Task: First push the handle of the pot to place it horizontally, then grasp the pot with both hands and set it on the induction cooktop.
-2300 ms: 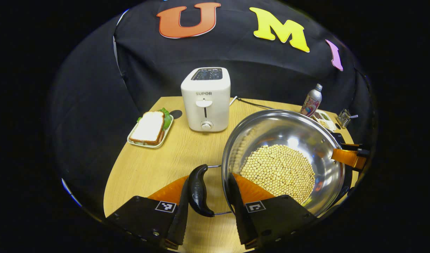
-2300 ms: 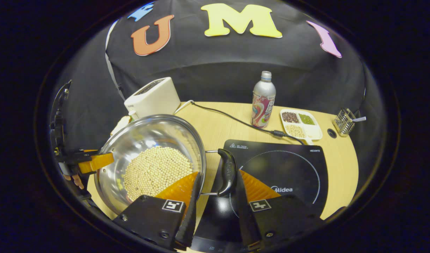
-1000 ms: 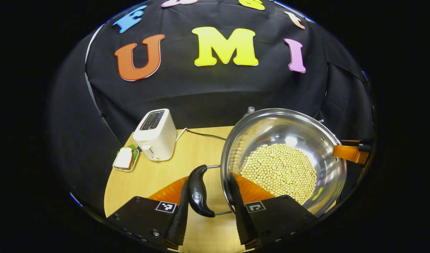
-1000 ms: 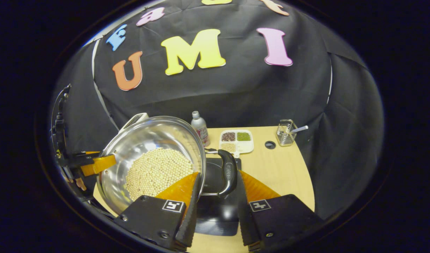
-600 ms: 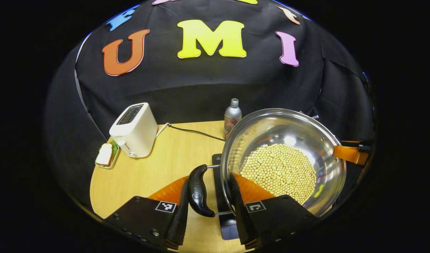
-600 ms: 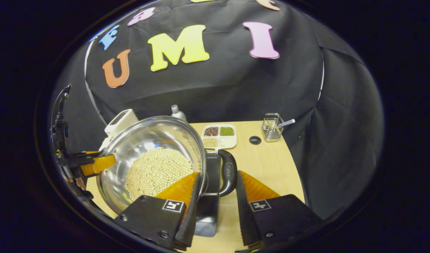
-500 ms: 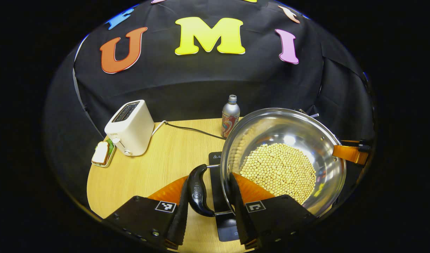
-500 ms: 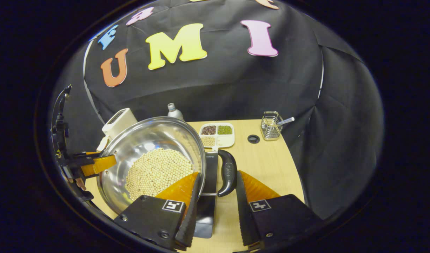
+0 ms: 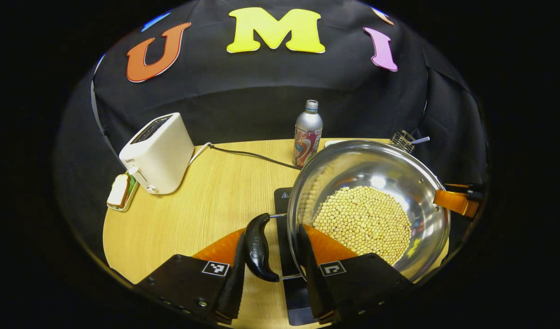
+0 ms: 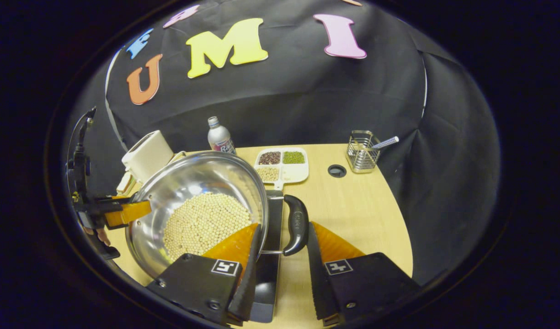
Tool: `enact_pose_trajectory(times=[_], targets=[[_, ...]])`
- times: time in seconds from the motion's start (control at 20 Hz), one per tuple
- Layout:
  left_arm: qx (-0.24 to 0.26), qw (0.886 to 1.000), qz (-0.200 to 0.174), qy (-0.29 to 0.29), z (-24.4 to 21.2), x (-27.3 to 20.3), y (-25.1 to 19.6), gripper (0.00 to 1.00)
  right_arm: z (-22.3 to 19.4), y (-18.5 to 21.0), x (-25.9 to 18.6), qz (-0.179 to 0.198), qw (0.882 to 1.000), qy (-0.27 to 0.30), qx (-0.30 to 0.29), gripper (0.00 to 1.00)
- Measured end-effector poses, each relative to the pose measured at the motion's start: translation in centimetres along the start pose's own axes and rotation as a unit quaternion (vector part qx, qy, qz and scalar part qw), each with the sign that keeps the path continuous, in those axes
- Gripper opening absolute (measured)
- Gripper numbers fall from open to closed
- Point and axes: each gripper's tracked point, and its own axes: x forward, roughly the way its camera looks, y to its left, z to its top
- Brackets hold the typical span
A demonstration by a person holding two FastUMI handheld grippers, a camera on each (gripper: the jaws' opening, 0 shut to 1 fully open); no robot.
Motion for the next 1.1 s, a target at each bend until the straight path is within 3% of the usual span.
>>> enact_pose_trajectory(times=[0.25, 0.5, 0.9, 0.95, 1.0, 1.05, 1.1], targets=[[-0.009, 1.0, -0.005, 0.005, -1.6, 1.8, 0.4, 0.57, -1.4, -0.1, 1.7, -0.002, 1.0, -0.006, 0.01, 0.51], [-0.02, 0.999, -0.012, -0.032, -1.4, 1.7, 0.0, 0.56, -2.0, -0.4, 2.1, 0.032, 0.998, -0.035, 0.052, 0.56], [-0.03, 0.997, -0.013, -0.067, -1.0, 2.0, 0.2, 0.57, -2.0, -0.4, 2.2, 0.03, 0.995, -0.07, 0.068, 0.57], [-0.031, 0.997, -0.013, -0.068, -1.0, 2.0, 0.2, 0.47, -2.0, -0.4, 2.2, 0.03, 0.994, -0.072, 0.072, 0.57], [-0.033, 0.997, -0.012, -0.072, -1.0, 2.0, 0.1, 0.57, -1.9, -0.3, 2.2, 0.029, 0.994, -0.077, 0.076, 0.58], [-0.03, 0.996, -0.012, -0.08, -0.7, 2.0, 0.2, 0.57, -1.8, -0.4, 2.2, 0.026, 0.993, -0.086, 0.079, 0.57], [-0.031, 0.995, -0.013, -0.09, -0.5, 2.1, 0.3, 0.67, -1.8, -0.4, 2.3, 0.025, 0.992, -0.095, 0.081, 0.58]])
